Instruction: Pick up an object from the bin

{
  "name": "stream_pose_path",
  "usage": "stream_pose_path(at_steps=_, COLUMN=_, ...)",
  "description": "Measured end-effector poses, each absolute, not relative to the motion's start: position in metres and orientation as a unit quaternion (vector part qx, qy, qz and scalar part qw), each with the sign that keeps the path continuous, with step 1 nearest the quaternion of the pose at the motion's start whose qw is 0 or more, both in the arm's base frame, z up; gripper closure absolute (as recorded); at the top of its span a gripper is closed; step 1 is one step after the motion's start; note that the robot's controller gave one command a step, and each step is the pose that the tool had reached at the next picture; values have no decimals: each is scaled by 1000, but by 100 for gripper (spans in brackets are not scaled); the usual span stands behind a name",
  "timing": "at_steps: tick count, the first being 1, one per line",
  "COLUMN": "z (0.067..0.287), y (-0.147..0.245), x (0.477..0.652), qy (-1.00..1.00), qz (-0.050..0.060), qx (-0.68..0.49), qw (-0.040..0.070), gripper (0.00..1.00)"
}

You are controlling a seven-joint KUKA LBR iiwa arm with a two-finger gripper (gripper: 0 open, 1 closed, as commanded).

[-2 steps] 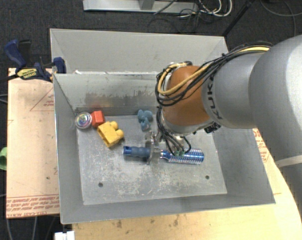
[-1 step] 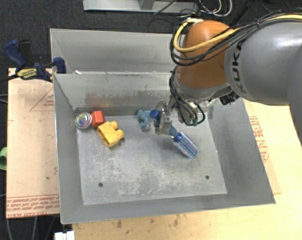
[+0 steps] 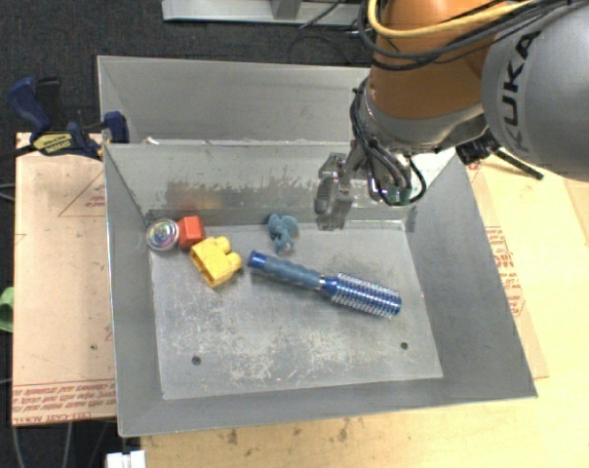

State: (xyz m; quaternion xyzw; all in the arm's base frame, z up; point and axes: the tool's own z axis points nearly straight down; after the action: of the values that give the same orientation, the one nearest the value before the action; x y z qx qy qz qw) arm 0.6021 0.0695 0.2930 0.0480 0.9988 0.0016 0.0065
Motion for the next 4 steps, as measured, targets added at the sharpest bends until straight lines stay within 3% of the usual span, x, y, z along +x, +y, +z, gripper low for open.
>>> stream_pose_path(at_steps=1, z=197, y=57, x=492, qy=968, qz=1, qx=-250, qw=-3, gripper=100)
stream_pose_path(at_steps=2, z=148, y=76, x=478, qy=966, qz=2, qx=-258, qw=-3, gripper=100)
stream_pose_path(at_steps=3, z=151, y=75, x=480, qy=966, qz=1, qx=-257, qw=0, gripper=0)
stream_pose_path(at_steps=4, z=119, y=112, x=559, qy=966, qz=1, qx=-257, qw=3, gripper=0)
